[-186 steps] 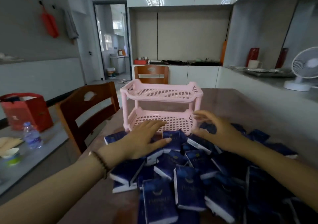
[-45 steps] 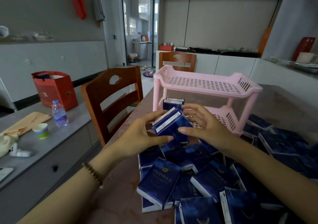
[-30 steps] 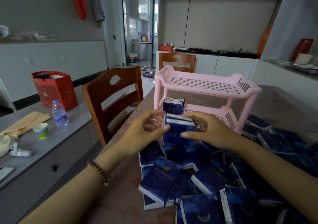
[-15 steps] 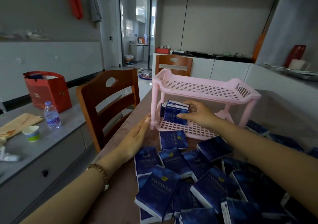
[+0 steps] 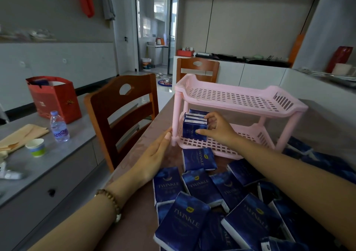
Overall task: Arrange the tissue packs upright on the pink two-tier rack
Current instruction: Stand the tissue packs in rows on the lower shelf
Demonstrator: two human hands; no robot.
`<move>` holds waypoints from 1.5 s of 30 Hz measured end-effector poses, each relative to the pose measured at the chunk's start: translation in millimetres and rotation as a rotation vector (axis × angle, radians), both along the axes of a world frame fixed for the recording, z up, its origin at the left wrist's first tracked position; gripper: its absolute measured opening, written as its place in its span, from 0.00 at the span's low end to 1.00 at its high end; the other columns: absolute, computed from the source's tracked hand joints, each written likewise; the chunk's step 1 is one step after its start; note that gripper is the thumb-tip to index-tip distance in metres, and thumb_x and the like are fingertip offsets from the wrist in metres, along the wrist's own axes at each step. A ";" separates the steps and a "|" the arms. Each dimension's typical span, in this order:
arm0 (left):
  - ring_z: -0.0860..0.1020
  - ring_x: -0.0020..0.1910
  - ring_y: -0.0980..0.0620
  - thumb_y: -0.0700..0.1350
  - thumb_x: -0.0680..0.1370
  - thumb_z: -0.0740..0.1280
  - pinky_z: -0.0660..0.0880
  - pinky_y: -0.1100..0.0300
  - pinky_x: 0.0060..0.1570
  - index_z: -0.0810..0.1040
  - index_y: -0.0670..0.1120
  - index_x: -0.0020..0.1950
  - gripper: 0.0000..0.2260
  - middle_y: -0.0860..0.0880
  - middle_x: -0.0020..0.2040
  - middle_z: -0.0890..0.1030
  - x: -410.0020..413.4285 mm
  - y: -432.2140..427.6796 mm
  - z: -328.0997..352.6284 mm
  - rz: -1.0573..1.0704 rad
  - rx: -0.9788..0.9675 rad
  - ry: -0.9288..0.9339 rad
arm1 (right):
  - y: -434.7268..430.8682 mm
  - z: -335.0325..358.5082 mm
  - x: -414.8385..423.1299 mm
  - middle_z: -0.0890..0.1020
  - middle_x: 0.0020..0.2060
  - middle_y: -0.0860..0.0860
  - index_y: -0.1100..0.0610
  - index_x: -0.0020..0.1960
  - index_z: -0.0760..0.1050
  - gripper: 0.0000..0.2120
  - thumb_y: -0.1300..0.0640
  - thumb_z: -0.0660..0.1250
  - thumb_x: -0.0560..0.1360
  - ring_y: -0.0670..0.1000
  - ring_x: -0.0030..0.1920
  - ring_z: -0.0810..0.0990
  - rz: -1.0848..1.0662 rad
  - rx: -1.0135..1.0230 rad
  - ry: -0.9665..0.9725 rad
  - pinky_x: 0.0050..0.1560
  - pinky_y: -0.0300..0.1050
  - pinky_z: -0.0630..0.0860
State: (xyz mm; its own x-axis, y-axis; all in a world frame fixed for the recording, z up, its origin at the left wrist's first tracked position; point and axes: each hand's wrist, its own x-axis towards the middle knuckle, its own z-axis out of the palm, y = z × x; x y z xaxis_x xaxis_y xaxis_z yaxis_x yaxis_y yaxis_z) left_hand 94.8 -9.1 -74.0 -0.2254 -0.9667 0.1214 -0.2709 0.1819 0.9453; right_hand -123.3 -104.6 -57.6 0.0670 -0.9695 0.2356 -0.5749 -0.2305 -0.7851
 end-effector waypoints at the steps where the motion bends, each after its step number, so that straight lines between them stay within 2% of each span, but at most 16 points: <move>1: 0.64 0.64 0.63 0.56 0.80 0.48 0.58 0.67 0.62 0.59 0.56 0.75 0.22 0.60 0.66 0.65 -0.5 0.5 0.6 -0.004 0.003 0.010 | -1.1 -0.6 1.0 0.74 0.47 0.51 0.62 0.58 0.67 0.25 0.61 0.76 0.67 0.46 0.41 0.75 0.000 -0.001 0.001 0.40 0.34 0.73; 3: 0.66 0.63 0.62 0.56 0.80 0.48 0.60 0.65 0.61 0.60 0.57 0.74 0.22 0.61 0.64 0.65 -0.7 0.0 0.3 -0.007 0.019 0.023 | -3.0 -2.8 2.0 0.74 0.47 0.52 0.61 0.58 0.66 0.26 0.61 0.76 0.66 0.50 0.45 0.76 0.001 -0.002 -0.006 0.44 0.39 0.74; 6: 0.66 0.67 0.59 0.61 0.76 0.48 0.60 0.62 0.65 0.60 0.57 0.74 0.26 0.59 0.69 0.66 0.3 -0.6 -1.4 0.003 0.018 0.019 | -5.5 -5.5 0.3 0.74 0.52 0.55 0.60 0.59 0.66 0.28 0.59 0.77 0.65 0.54 0.51 0.76 -0.009 0.006 0.003 0.49 0.44 0.75; 11: 0.63 0.65 0.64 0.57 0.79 0.48 0.57 0.68 0.62 0.60 0.55 0.74 0.23 0.60 0.67 0.66 -0.6 3.2 2.4 0.004 -0.016 0.000 | -2.4 -1.3 -2.8 0.71 0.60 0.57 0.58 0.61 0.65 0.31 0.56 0.78 0.64 0.54 0.56 0.75 -0.028 0.025 0.027 0.49 0.43 0.74; 13: 0.64 0.64 0.63 0.57 0.79 0.48 0.60 0.69 0.61 0.60 0.56 0.74 0.23 0.59 0.68 0.66 -0.9 4.8 3.2 -0.004 -0.015 0.000 | 6.0 5.7 -2.6 0.70 0.61 0.55 0.58 0.63 0.65 0.31 0.55 0.77 0.66 0.53 0.54 0.75 -0.024 0.025 0.022 0.44 0.38 0.73; 17: 0.64 0.66 0.59 0.60 0.77 0.54 0.60 0.62 0.62 0.57 0.56 0.75 0.27 0.55 0.74 0.63 4.6 5.8 4.5 0.021 0.014 -0.057 | 38.3 20.8 -3.9 0.73 0.57 0.51 0.56 0.61 0.69 0.23 0.54 0.73 0.70 0.48 0.49 0.75 0.021 0.023 -0.032 0.42 0.34 0.71; 19: 0.65 0.68 0.55 0.62 0.73 0.58 0.64 0.59 0.64 0.57 0.54 0.75 0.31 0.53 0.73 0.64 10.7 7.7 7.5 0.044 0.024 -0.057 | 55.6 23.3 -6.5 0.77 0.54 0.50 0.54 0.56 0.74 0.16 0.53 0.72 0.71 0.50 0.53 0.76 0.087 0.042 -0.031 0.49 0.37 0.73; 22: 0.70 0.61 0.55 0.62 0.73 0.60 0.68 0.63 0.53 0.63 0.53 0.71 0.28 0.53 0.63 0.69 26.9 10.8 15.5 0.079 0.024 -0.093 | 76.9 20.7 -9.6 0.81 0.52 0.48 0.50 0.52 0.78 0.12 0.50 0.72 0.70 0.48 0.55 0.78 0.240 0.115 0.067 0.60 0.44 0.74; 24: 0.73 0.57 0.56 0.64 0.70 0.60 0.69 0.64 0.50 0.69 0.56 0.65 0.26 0.56 0.59 0.73 39.0 11.3 19.4 0.021 0.061 -0.192 | 87.7 16.4 -9.5 0.79 0.55 0.43 0.48 0.56 0.77 0.15 0.49 0.71 0.70 0.43 0.57 0.76 0.328 0.137 0.195 0.56 0.34 0.71; 27: 0.79 0.48 0.61 0.61 0.72 0.62 0.72 0.68 0.45 0.76 0.58 0.53 0.13 0.58 0.51 0.79 46.4 14.4 21.3 -0.113 0.088 -0.327 | 94.5 12.9 -9.5 0.74 0.60 0.41 0.50 0.64 0.73 0.22 0.50 0.70 0.72 0.38 0.60 0.71 0.375 0.147 0.234 0.50 0.20 0.66; 29: 0.79 0.50 0.60 0.59 0.73 0.64 0.74 0.65 0.50 0.79 0.58 0.54 0.12 0.57 0.51 0.81 48.1 15.4 22.0 -0.200 0.054 -0.413 | 94.6 14.0 -10.5 0.73 0.58 0.39 0.49 0.64 0.72 0.22 0.50 0.70 0.72 0.37 0.59 0.71 0.369 0.147 0.235 0.47 0.19 0.66; 32: 0.79 0.55 0.59 0.60 0.72 0.67 0.75 0.63 0.55 0.81 0.58 0.55 0.14 0.58 0.55 0.82 47.6 20.9 26.5 -0.346 0.048 -0.438 | 96.5 16.0 -13.6 0.74 0.54 0.34 0.45 0.60 0.72 0.18 0.50 0.70 0.72 0.33 0.54 0.72 0.372 0.158 0.221 0.48 0.20 0.66; 36: 0.80 0.53 0.59 0.49 0.74 0.69 0.77 0.67 0.48 0.81 0.54 0.52 0.08 0.55 0.52 0.83 43.8 26.8 30.6 -0.407 0.059 -0.422 | 96.9 11.9 -17.6 0.75 0.56 0.36 0.44 0.59 0.73 0.18 0.48 0.70 0.70 0.33 0.56 0.72 0.381 0.146 0.242 0.53 0.21 0.65; 39: 0.80 0.49 0.62 0.46 0.75 0.68 0.76 0.70 0.45 0.80 0.52 0.49 0.04 0.56 0.51 0.82 41.2 27.0 31.2 -0.419 0.045 -0.457 | 98.6 11.8 -18.9 0.78 0.54 0.39 0.44 0.54 0.76 0.15 0.44 0.69 0.68 0.35 0.56 0.74 0.382 0.113 0.259 0.57 0.26 0.66; 43: 0.80 0.46 0.63 0.45 0.75 0.68 0.75 0.71 0.43 0.78 0.53 0.47 0.04 0.57 0.47 0.82 39.6 27.1 32.6 -0.432 0.076 -0.435 | 103.0 11.7 -19.9 0.81 0.45 0.34 0.48 0.51 0.78 0.08 0.54 0.71 0.71 0.33 0.48 0.78 0.433 0.127 0.160 0.55 0.32 0.71; 45: 0.81 0.48 0.61 0.45 0.75 0.68 0.77 0.69 0.45 0.78 0.51 0.48 0.04 0.55 0.48 0.83 40.0 25.8 31.8 -0.431 0.097 -0.424 | 104.6 11.0 -18.7 0.82 0.45 0.36 0.48 0.50 0.77 0.08 0.54 0.70 0.72 0.35 0.48 0.79 0.448 0.143 0.115 0.53 0.35 0.73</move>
